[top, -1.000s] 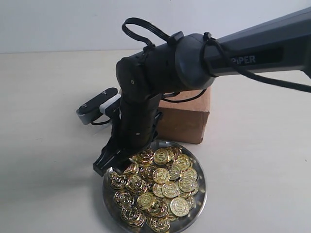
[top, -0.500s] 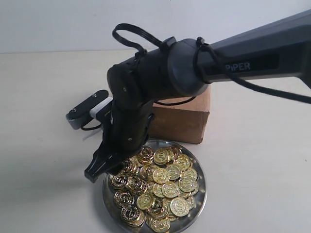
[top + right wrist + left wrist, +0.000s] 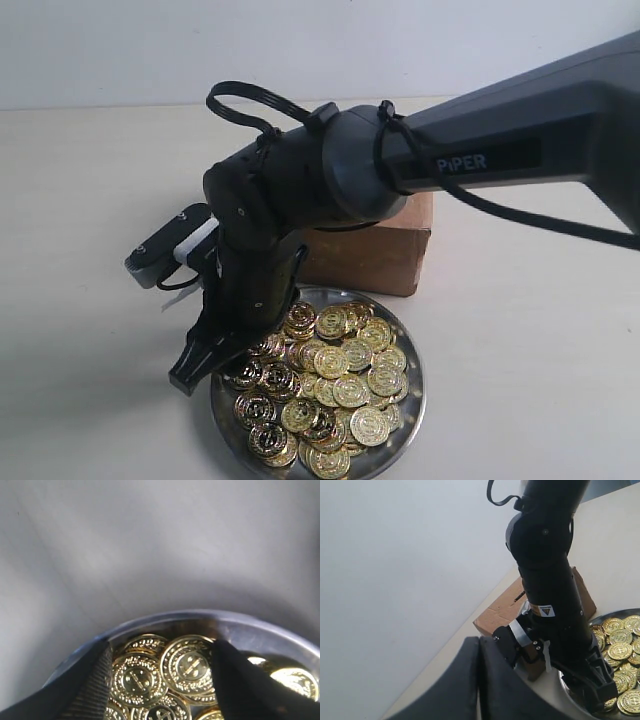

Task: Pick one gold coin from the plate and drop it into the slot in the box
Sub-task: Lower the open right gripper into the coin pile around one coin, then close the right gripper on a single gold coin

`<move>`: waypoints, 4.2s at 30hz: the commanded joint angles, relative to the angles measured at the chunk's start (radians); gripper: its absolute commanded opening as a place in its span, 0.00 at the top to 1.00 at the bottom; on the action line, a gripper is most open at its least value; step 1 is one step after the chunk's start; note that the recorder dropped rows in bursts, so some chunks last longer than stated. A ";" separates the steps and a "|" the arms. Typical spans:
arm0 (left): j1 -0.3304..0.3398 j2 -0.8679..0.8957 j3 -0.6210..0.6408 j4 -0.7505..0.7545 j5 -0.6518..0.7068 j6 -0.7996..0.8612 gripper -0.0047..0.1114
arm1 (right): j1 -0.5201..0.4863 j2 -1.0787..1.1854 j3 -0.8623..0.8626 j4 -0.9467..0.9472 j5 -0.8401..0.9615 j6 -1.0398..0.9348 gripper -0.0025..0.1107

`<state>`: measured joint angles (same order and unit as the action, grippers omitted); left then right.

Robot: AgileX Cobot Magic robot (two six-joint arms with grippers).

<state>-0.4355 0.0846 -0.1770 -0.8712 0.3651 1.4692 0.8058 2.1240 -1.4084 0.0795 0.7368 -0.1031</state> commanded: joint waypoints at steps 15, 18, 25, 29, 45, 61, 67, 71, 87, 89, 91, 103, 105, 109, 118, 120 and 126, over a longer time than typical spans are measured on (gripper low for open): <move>-0.006 -0.027 0.001 -0.007 -0.005 -0.001 0.96 | -0.044 -0.001 -0.007 0.027 0.019 0.002 0.48; -0.006 -0.027 0.001 -0.007 -0.005 -0.001 0.96 | -0.044 -0.001 -0.007 0.027 0.019 0.002 0.48; -0.006 -0.027 0.001 -0.007 -0.005 -0.001 0.96 | -0.044 0.001 -0.007 0.027 0.020 0.002 0.48; -0.006 -0.027 0.001 -0.007 -0.005 -0.001 0.96 | -0.044 0.002 -0.007 0.027 0.020 0.002 0.49; -0.006 -0.027 0.001 -0.007 -0.005 -0.001 0.96 | -0.044 0.004 -0.007 0.058 0.020 0.002 0.49; -0.006 -0.031 0.001 -0.007 -0.005 -0.001 0.96 | -0.044 0.037 -0.007 0.042 0.013 0.000 0.49; -0.006 -0.031 0.001 -0.007 -0.005 -0.001 0.96 | -0.044 0.037 -0.007 0.042 0.015 0.000 0.50; -0.006 -0.031 0.001 -0.007 -0.005 -0.001 0.96 | -0.044 0.022 -0.007 0.042 0.031 0.000 0.50; -0.006 -0.031 0.001 -0.007 -0.005 -0.001 0.96 | -0.044 0.016 -0.007 -0.003 0.130 -0.007 0.50; -0.006 -0.031 0.001 -0.007 -0.005 -0.001 0.96 | -0.044 0.016 -0.007 -0.003 0.142 -0.007 0.50; -0.006 -0.031 0.001 -0.007 -0.005 -0.001 0.96 | -0.044 0.016 -0.007 -0.003 0.153 -0.019 0.50; -0.006 -0.031 0.001 -0.007 -0.005 -0.001 0.96 | -0.044 0.016 -0.007 -0.027 0.188 -0.033 0.50; -0.006 -0.031 0.001 -0.007 -0.005 -0.001 0.96 | -0.044 0.016 -0.007 -0.037 0.192 -0.033 0.50; -0.006 -0.031 0.001 -0.007 -0.005 -0.001 0.96 | -0.044 0.016 -0.007 -0.037 0.192 -0.033 0.50; -0.006 -0.031 0.001 -0.007 -0.005 -0.001 0.96 | -0.044 0.016 -0.007 -0.036 0.192 -0.033 0.51; -0.006 -0.031 0.001 -0.007 -0.005 -0.001 0.96 | -0.044 0.016 -0.007 -0.034 0.192 -0.037 0.53; -0.006 -0.031 0.001 -0.007 -0.005 -0.001 0.96 | -0.044 0.018 -0.007 -0.033 0.192 -0.043 0.55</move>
<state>-0.4355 0.0641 -0.1770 -0.8712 0.3651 1.4692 0.7654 2.1432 -1.4167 0.0603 0.9224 -0.1368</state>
